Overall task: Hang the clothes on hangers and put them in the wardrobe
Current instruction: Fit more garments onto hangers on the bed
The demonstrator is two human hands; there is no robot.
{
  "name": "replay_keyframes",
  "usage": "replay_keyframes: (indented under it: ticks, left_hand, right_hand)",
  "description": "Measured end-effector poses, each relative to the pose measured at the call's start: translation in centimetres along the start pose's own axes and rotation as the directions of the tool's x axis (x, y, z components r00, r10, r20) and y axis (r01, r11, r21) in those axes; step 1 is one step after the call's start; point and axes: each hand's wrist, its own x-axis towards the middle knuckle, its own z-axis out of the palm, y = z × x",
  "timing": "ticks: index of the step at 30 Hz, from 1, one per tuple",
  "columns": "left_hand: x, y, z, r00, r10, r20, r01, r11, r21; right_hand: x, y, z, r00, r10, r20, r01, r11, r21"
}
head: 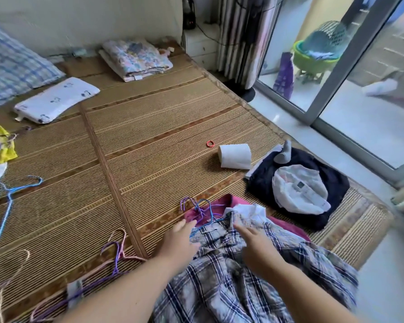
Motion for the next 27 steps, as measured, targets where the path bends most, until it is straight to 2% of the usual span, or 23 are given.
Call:
replay_keyframes:
  ticks: [5, 14, 20, 27]
  left_hand:
    - [-7.0, -0.3, -0.7, 0.996, 0.079, -0.035, -0.078, 0.997, 0.019]
    - [-19.1, -7.3, -1.9, 0.999, 0.031, -0.045, -0.030, 0.999, 0.028]
    - [-21.5, -16.4, -2.6, 0.995, -0.096, -0.037, 0.098, 0.994, 0.057]
    - [-18.1, -28.1, -1.4, 0.983, -0.179, -0.033, 0.181, 0.981, 0.065]
  right_hand:
    - [-6.9, -3.3, -0.2, 0.997, -0.071, -0.032, 0.072, 0.996, 0.045]
    - [-16.4, -11.6, 1.8, 0.984, -0.179, -0.003, 0.179, 0.984, 0.000]
    - [-14.5, -18.1, 9.5, 0.966, -0.237, 0.108, 0.238, 0.971, 0.000]
    - [-5.9, -22.4, 20.7, 0.974, -0.145, 0.177, 0.151, 0.988, -0.020]
